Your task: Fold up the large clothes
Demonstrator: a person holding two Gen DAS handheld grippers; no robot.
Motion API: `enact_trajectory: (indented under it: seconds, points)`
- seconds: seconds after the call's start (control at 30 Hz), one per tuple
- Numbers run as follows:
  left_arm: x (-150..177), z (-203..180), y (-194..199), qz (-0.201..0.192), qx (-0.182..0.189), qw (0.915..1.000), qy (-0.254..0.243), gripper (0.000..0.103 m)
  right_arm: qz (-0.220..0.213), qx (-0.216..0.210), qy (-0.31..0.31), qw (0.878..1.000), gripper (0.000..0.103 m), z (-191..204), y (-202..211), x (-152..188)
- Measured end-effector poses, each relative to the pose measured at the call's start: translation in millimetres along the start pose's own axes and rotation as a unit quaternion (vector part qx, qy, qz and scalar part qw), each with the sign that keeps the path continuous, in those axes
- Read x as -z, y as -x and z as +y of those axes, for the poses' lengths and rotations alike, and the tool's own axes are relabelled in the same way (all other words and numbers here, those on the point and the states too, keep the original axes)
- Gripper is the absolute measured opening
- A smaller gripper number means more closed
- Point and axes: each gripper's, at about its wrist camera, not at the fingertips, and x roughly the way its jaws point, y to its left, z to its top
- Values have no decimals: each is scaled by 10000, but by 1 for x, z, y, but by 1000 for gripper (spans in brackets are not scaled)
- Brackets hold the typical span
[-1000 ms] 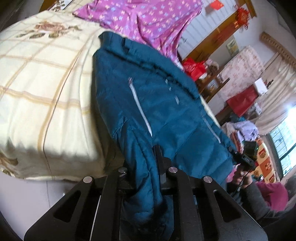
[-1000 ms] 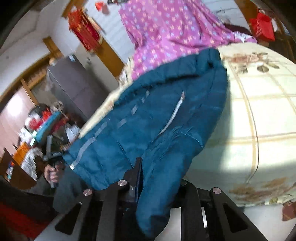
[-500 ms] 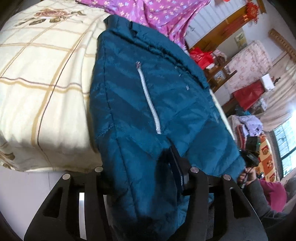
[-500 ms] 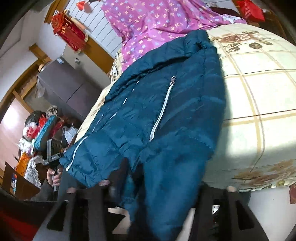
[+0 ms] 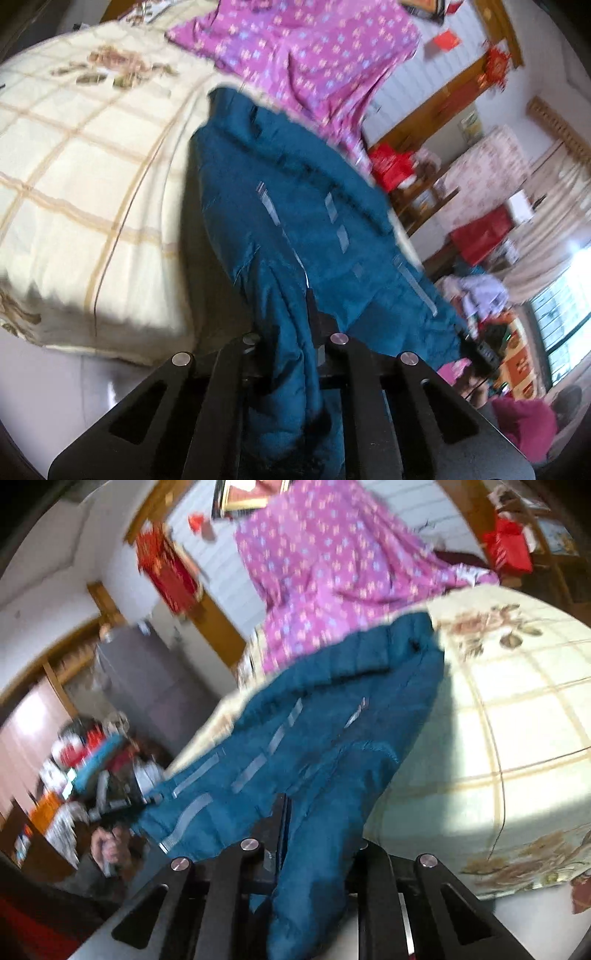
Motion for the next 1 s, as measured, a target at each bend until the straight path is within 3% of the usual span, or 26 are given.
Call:
enact_trajectory:
  seconds: [0.17, 0.37, 0.67, 0.73, 0.87, 1.0]
  points:
    - [-18, -9, 39, -537, 505, 9970, 218, 6, -482, -274, -30, 9985, 14, 23, 31, -7]
    - [-23, -25, 77, -904, 818, 9924, 158, 6, -853, -538, 146, 9948, 14, 56, 63, -11]
    - [-34, -49, 92, -1111, 900, 9896, -168, 6, -1034, -549, 342, 9925, 14, 71, 87, -18]
    - [-39, -49, 85, -1148, 685, 9907, -264, 6, -1013, -453, 360, 9932, 14, 69, 82, -21]
    - [-51, -59, 60, -1112, -224, 9911, -699, 6, -932, 143, 597, 9937, 14, 68, 61, -39]
    - [-67, -72, 22, -1243, -1143, 9755, -1411, 6, -925, 681, 854, 9897, 14, 67, 28, -74]
